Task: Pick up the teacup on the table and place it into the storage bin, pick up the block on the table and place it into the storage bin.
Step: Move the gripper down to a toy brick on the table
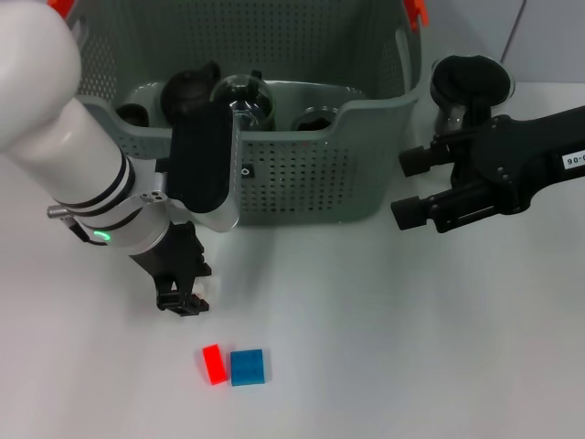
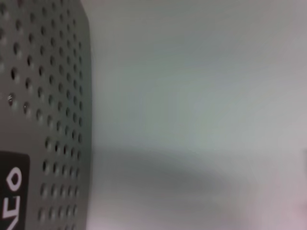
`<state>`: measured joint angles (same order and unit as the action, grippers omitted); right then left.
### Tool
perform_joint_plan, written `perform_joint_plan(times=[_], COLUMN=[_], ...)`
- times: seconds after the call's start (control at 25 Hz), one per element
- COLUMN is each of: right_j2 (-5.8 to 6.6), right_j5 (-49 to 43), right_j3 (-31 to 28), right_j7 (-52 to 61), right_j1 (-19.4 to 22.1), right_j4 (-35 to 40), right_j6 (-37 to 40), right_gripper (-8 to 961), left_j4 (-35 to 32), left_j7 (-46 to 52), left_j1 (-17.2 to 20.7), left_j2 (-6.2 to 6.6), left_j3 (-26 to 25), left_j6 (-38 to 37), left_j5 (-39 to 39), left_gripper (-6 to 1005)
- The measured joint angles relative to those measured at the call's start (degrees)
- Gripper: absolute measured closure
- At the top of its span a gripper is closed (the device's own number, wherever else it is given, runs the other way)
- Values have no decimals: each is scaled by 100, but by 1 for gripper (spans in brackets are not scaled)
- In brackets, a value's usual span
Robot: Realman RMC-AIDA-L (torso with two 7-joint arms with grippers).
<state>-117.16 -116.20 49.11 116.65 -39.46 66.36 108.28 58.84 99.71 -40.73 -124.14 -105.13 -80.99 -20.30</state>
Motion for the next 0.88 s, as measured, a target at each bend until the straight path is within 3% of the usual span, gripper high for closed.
perform_joint_plan(times=[0.88], right_j2=[-9], right_j5=[0], right_j3=[-16], right_j7=[-63], right_j1=[35], right_j4=[0], right_j6=[-14], right_gripper=[27], left_j4=[-57], left_j7=[25], left_j1=[-22], left_j2=[13], left_j3=[-34], left_j6=[28], left_j5=[145], left_gripper=[593])
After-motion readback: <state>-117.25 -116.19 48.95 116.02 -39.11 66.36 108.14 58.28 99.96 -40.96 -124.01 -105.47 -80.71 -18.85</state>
